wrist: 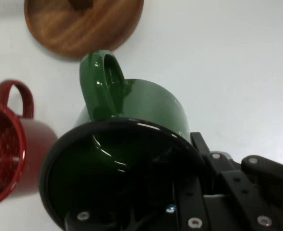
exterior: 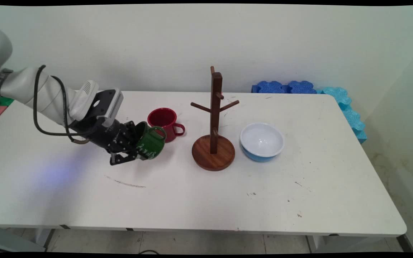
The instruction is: Place the picked object on the table
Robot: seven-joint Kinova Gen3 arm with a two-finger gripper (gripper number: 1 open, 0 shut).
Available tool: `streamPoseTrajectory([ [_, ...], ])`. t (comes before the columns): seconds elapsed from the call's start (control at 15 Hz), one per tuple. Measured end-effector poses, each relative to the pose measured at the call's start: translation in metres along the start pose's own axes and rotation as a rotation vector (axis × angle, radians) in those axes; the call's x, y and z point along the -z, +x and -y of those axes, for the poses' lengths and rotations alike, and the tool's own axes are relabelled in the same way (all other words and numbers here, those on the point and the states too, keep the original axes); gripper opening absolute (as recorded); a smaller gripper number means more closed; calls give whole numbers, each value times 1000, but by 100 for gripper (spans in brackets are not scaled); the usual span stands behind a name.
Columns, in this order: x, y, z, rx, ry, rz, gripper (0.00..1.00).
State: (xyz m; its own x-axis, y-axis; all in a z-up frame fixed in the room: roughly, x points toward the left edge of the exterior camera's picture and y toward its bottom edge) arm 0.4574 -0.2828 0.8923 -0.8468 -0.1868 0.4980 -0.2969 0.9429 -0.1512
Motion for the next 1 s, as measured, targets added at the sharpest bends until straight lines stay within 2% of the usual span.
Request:
streamPoseTrajectory([
  [1.0, -22, -13, 13, -111, 9, 169, 0],
])
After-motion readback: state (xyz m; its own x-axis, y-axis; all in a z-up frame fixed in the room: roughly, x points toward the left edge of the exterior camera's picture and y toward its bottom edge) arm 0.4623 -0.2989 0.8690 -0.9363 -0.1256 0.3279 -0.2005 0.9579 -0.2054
